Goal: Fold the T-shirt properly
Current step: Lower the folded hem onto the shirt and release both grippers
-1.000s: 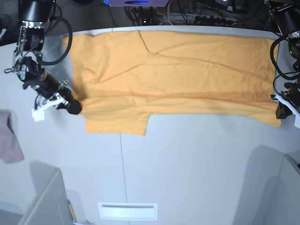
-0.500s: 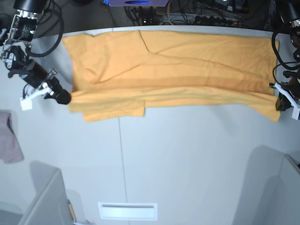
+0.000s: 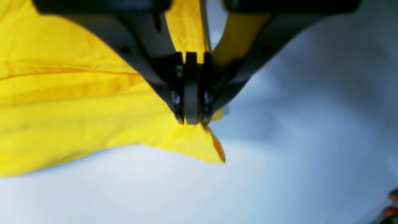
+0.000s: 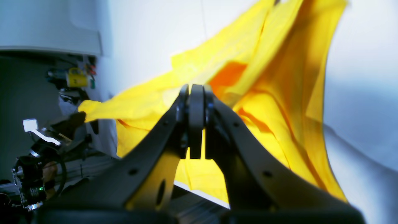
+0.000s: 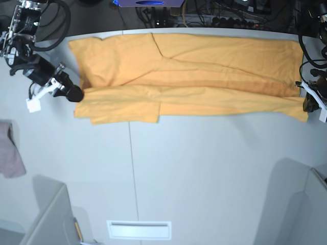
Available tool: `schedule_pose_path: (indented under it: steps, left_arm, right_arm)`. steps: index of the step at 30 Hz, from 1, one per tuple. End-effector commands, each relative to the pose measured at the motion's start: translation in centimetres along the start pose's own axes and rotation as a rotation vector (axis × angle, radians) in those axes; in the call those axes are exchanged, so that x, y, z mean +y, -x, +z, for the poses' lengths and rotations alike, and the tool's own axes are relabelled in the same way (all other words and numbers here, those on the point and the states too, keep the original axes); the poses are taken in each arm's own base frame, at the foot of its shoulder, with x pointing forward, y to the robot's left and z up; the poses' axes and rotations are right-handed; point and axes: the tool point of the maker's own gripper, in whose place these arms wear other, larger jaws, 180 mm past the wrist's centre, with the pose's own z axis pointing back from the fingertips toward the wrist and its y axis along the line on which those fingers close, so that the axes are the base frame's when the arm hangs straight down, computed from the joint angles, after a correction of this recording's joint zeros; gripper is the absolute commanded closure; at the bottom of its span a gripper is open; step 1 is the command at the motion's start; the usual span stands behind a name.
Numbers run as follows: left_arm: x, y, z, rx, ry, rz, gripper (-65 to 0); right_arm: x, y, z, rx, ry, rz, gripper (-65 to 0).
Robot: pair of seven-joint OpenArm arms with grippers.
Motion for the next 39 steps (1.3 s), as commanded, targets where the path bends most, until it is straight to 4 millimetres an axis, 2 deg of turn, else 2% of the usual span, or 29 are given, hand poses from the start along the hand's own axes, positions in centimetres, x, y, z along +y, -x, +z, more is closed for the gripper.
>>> schedule_pose_path:
  steps: [1, 9, 15, 21, 25, 26, 28, 29, 30, 33, 36, 39]
  left_arm:
    - [0.5, -0.7, 0.6, -0.017, -0.010, -0.024, 0.0]
    - [-0.1, 1.3, 0.7, 0.036, 0.006, -0.030, 0.0]
    - [-0.7, 3.0, 1.2, 0.082, 0.020, -0.039, 0.0]
    - [-1.0, 3.4, 1.1, 0.095, 0.029, -0.045, 0.0]
    - [-2.8, 4.3, 0.4, 0.127, 0.080, -0.065, 0.0]
    - [-2.8, 4.6, 0.5, 0.135, 0.081, -0.064, 0.0]
    - [-2.8, 4.7, 0.5, 0.138, 0.081, -0.064, 0.0]
    - [-2.8, 4.6, 0.5, 0.136, 0.080, -0.063, -3.3]
    - [-2.7, 4.6, 0.5, 0.134, 0.079, -0.062, -7.1]
    - [-2.5, 3.7, 0.7, 0.117, 0.072, -0.079, -18.4]
    - [-0.9, 1.8, 1.9, 0.063, 0.018, -0.090, -26.3]
    - [0.7, -0.3, 3.5, -0.012, -0.044, -0.082, -33.6]
  right_arm:
    - [0.4, -0.6, 0.5, -0.020, -0.013, 0.017, 0.0]
    - [-1.4, 1.9, 1.1, 0.032, 0.042, -0.016, 0.0]
    - [-4.4, 3.6, 0.5, 0.059, 0.162, -0.019, 0.0]
    - [-4.7, 4.0, 0.4, 0.068, 0.174, -0.021, 0.0]
    - [-5.0, 3.8, 0.7, 0.068, 0.184, -0.014, 0.0]
    - [-5.0, 3.8, 0.7, 0.068, 0.185, -0.014, -5.9]
    - [-5.0, 3.8, 0.8, 0.067, 0.186, -0.012, -22.5]
    - [-5.0, 3.8, 0.8, 0.068, 0.186, -0.011, -28.4]
    - [-4.9, 3.8, 0.8, 0.066, 0.184, -0.007, -30.9]
    - [-3.4, 3.0, 0.9, 0.044, 0.162, 0.041, -30.8]
    - [-1.5, 1.5, 0.8, 0.016, 0.146, 0.121, -31.2]
    - [-2.0, 0.1, 0.3, 0.046, 0.205, 0.179, -31.4]
